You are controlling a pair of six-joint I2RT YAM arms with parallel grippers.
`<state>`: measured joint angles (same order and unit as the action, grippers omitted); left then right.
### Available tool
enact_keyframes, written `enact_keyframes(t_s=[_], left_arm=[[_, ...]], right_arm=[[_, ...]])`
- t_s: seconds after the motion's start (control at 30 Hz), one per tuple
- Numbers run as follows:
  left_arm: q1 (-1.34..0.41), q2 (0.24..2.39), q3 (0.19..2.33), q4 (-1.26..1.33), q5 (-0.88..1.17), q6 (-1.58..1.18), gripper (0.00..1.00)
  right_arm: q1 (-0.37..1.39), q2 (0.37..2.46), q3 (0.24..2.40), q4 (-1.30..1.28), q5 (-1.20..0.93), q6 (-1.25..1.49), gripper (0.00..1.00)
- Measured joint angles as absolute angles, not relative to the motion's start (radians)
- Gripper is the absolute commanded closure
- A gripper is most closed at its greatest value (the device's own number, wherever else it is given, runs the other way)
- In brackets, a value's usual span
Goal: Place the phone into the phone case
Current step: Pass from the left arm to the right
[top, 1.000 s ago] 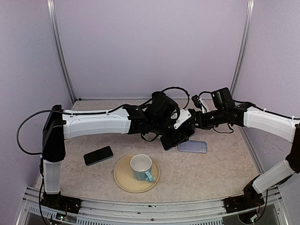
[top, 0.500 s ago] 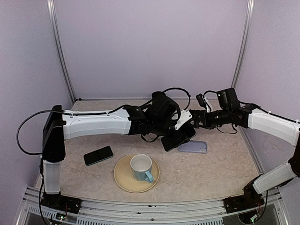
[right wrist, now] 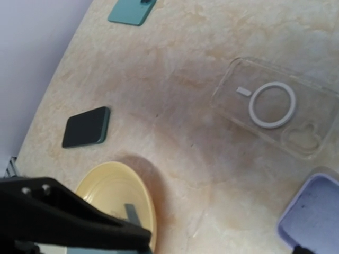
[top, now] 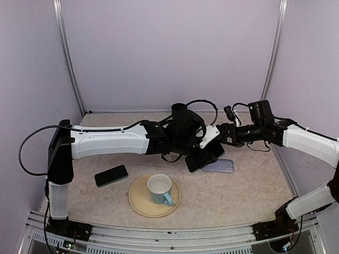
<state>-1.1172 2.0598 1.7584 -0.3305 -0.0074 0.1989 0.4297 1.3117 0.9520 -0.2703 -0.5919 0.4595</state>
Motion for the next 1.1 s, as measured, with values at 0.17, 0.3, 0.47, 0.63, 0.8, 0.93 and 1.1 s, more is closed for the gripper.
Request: enact_keyframes(t_s=[0.17, 0.3, 0.47, 0.63, 0.8, 0.93, 1.1], left_arm=[[-1.125, 2.060, 1.751, -0.301, -0.004, 0.199, 1.00], [-1.127, 2.059, 1.744, -0.286, 0.008, 0.199, 1.00], [-1.129, 2.058, 1.736, -0.276, 0.013, 0.198, 1.00], [-1.131, 2.057, 1.733, -0.278, -0.016, 0.195, 1.00], [-1.131, 2.057, 1.733, -0.285, -0.045, 0.195, 1.00], [-1.131, 2.057, 1.733, -0.289, -0.065, 0.196, 1.00], [-1.131, 2.057, 1.732, -0.290, -0.079, 0.197, 1.00]], right_arm=[[0.429, 1.308, 0.944, -0.255, -0.619, 0.485, 0.00], [0.429, 1.303, 0.931, -0.238, -0.637, 0.500, 0.00], [0.429, 1.303, 0.930, -0.238, -0.636, 0.503, 0.01], [0.429, 1.303, 0.930, -0.242, -0.628, 0.495, 0.06], [0.429, 1.303, 0.930, -0.244, -0.630, 0.487, 0.15], [0.429, 1.303, 0.919, -0.244, -0.640, 0.480, 0.22], [0.429, 1.303, 0.906, -0.251, -0.667, 0.472, 0.30]])
